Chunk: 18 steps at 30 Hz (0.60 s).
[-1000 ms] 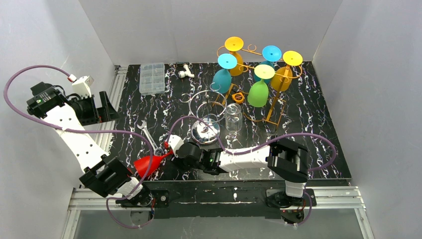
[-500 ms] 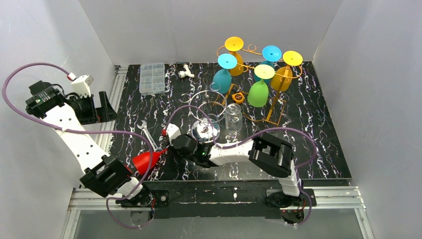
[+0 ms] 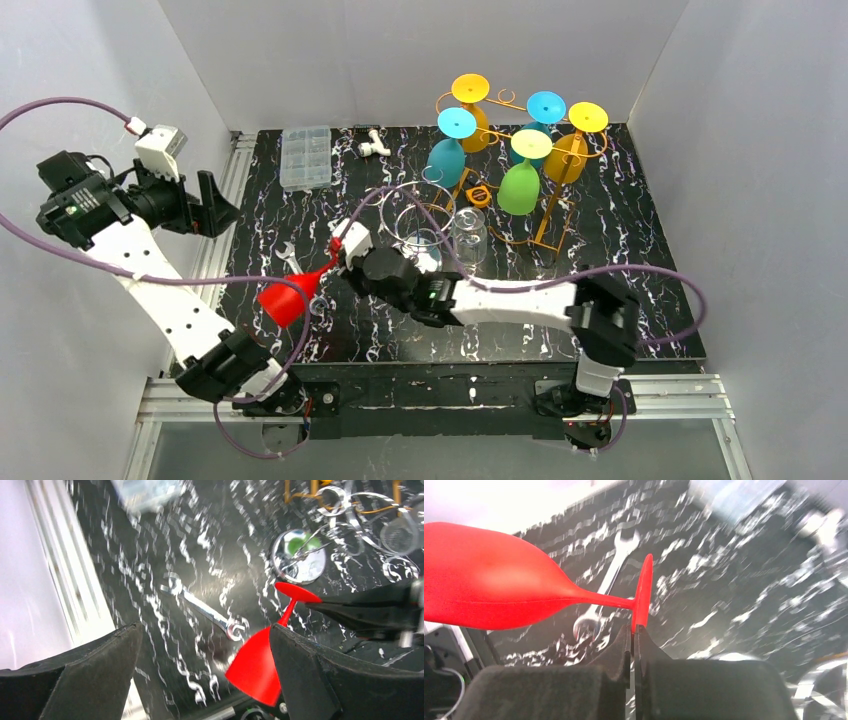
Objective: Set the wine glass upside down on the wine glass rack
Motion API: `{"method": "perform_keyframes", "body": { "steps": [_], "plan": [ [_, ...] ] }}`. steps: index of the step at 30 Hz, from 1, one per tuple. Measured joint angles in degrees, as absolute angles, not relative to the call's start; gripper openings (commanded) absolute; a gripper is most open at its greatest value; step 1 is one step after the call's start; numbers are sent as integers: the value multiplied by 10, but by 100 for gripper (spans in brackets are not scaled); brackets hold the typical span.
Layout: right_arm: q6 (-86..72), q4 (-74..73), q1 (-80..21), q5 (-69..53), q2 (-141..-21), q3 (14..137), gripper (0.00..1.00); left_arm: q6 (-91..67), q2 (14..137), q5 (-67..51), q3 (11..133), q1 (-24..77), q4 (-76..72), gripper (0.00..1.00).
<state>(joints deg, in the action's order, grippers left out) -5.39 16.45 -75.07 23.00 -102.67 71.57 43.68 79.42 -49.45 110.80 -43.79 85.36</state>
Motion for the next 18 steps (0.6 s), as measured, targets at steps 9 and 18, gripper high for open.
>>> {"method": "perform_keyframes", "body": {
  "steps": [9, 18],
  "plan": [
    [137, 108, -751, 248, -881, 812, 1, 425, 601, -781, 1003, -438, 639, 98],
    [322, 42, -752, 239, -808, 800, 1, 377, 493, -873, 891, -408, 386, 98]
  ]
}}
